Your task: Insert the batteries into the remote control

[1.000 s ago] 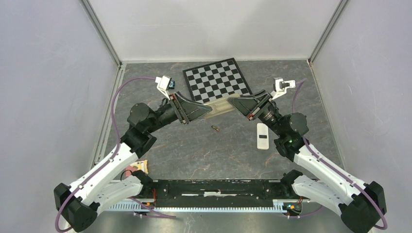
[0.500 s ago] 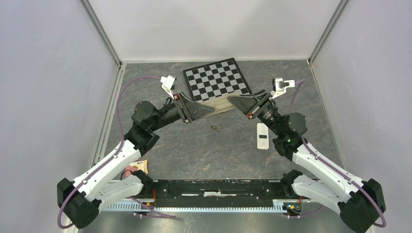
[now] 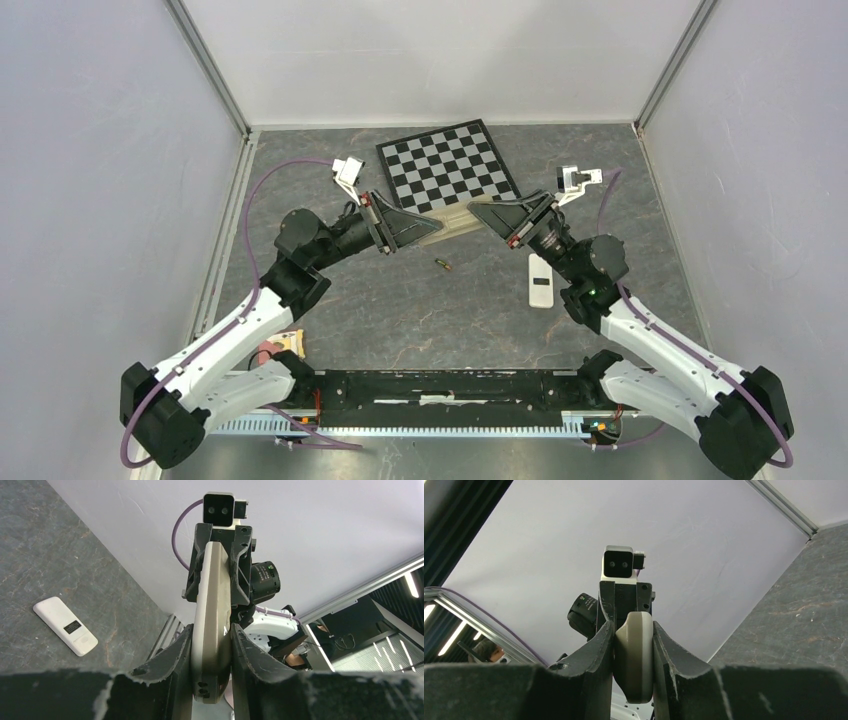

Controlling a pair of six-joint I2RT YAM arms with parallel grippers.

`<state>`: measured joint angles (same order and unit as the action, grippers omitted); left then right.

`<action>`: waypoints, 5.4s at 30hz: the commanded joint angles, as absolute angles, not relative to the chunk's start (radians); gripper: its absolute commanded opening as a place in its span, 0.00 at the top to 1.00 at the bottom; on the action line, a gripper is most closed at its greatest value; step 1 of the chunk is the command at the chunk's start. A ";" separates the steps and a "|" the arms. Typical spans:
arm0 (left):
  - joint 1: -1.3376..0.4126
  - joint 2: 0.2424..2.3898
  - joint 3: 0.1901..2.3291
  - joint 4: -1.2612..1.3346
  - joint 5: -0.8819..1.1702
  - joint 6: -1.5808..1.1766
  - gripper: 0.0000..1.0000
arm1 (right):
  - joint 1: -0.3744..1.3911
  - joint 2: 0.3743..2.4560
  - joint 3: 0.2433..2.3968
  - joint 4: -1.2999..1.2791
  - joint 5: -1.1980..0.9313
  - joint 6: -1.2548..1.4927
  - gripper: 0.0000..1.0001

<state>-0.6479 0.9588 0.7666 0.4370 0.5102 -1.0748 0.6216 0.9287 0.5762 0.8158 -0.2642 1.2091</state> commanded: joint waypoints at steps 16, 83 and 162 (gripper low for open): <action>-0.643 1.042 0.731 0.036 0.486 -0.845 0.98 | 0.613 0.880 0.707 -0.063 -0.059 0.675 0.19; -0.606 1.367 0.410 0.204 0.495 -0.968 0.98 | 0.712 1.386 0.214 0.767 -0.294 0.881 0.67; -0.609 1.307 0.445 0.048 0.428 -0.923 0.98 | 0.611 1.399 0.393 0.674 -0.236 0.684 0.59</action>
<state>-0.6037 1.3201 0.4290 0.2047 0.5026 -0.9829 0.6228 1.4052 0.3447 0.7620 -0.2710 0.7727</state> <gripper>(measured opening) 0.346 0.395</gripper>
